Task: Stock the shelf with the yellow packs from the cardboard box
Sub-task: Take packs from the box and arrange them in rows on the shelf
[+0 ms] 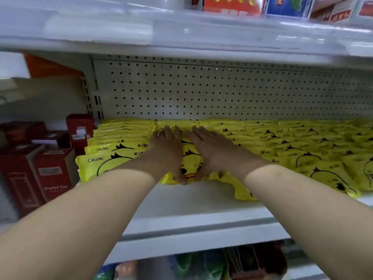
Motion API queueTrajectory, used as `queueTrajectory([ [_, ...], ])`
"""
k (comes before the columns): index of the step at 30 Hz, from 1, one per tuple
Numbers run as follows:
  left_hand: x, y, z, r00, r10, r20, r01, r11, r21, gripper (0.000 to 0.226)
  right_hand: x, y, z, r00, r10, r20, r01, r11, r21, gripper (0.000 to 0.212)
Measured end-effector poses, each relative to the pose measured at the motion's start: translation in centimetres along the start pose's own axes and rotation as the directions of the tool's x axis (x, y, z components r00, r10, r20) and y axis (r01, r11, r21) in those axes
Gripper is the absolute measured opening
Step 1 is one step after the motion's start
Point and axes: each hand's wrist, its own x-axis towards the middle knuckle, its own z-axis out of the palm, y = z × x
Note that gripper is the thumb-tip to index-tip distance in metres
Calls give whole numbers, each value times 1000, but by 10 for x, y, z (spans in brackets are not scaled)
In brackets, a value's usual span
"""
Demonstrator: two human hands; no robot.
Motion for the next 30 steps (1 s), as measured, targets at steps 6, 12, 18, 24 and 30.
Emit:
queueTrajectory([
  [6, 3, 1, 3, 999, -13, -34, 13, 1000, 11, 153, 7, 3, 0, 1000, -18, 25, 17, 998, 68, 141],
  [12, 11, -1, 6, 998, -54, -29, 53, 998, -32, 155, 16, 7, 3, 1000, 1, 29, -3, 997, 73, 145],
  [18, 19, -3, 8, 996, -75, -43, 73, 996, -56, 156, 26, 4, -2, 998, 22, 55, -22, 1000, -7, 143],
  [24, 27, -6, 10, 997, -76, -24, 75, 996, -54, 157, 33, 8, -5, 995, 13, 100, -14, 1000, 7, 146],
  [30, 33, -7, 9, 997, -68, -26, 67, 997, -48, 156, 36, 12, -4, 995, 4, 100, -3, 1000, -8, 147],
])
